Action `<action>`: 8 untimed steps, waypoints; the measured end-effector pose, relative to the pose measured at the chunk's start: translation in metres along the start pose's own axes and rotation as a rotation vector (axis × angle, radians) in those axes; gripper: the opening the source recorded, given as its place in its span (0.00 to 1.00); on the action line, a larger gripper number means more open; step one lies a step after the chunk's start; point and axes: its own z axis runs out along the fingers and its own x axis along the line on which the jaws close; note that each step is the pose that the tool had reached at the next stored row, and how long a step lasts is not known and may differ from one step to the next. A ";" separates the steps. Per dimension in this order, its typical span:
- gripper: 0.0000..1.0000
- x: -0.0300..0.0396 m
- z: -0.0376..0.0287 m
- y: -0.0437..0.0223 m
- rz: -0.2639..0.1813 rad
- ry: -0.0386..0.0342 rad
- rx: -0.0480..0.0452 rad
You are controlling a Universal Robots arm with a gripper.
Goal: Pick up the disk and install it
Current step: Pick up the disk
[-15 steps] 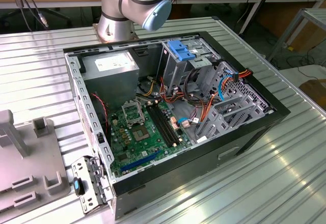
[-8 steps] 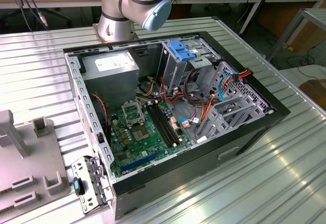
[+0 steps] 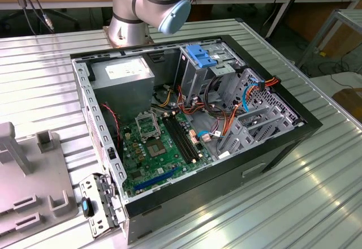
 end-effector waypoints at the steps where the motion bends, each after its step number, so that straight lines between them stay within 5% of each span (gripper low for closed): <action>1: 0.37 0.0000 0.0002 -0.0027 0.000 0.0000 0.0000; 8: 0.37 0.0001 0.0008 -0.0144 0.000 0.0000 0.0002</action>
